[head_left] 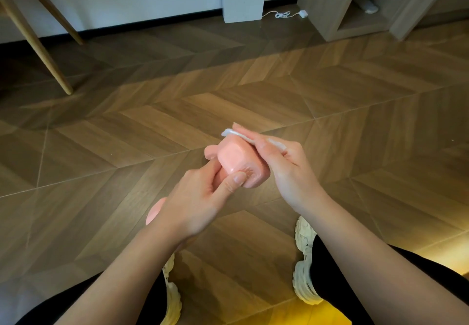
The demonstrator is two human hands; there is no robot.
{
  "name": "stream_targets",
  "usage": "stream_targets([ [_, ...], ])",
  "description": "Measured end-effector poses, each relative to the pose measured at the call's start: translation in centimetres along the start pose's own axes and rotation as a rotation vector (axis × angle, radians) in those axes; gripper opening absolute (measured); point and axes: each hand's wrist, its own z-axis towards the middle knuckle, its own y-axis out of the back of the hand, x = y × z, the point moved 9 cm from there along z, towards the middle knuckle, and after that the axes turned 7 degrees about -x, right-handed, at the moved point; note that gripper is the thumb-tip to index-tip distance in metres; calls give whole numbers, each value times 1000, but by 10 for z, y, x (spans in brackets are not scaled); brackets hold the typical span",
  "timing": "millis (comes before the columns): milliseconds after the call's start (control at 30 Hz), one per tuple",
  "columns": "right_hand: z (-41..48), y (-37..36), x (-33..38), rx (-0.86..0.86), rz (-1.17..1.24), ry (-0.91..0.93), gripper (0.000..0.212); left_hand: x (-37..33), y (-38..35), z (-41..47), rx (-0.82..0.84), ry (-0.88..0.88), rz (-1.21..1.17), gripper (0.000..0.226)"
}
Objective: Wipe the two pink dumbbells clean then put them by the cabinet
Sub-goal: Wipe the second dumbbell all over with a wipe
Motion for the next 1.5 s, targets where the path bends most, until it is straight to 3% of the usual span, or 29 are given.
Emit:
stream_targets([
  [200,-2,1,-5,-6,-32,-25,37,1,2,2,6,-3,-33,44],
  [367,-9,-5,0,32,-85,48,36,5,6,4,-22,33,-19,51],
  [467,-3,-1,-2,10,-84,0,37,6,5,3,-16,20,21,54],
  [833,-11,-5,6,28,-91,71,36,9,10,3,-40,72,-77,59],
  [967,-9,0,0,-16,-42,-4,34,7,10,2,-41,51,-49,57],
  [1200,-10,-2,-4,-16,-58,7,36,18,12,3,-64,110,-148,56],
  [1333,-13,-4,1,5,-48,78,37,20,11,3,-86,172,-340,47],
  [1400,-13,-1,-4,-2,-22,64,36,22,10,5,-84,176,-354,52],
  [1500,-17,-1,0,-4,-85,186,36,24,9,5,-97,203,-459,61],
])
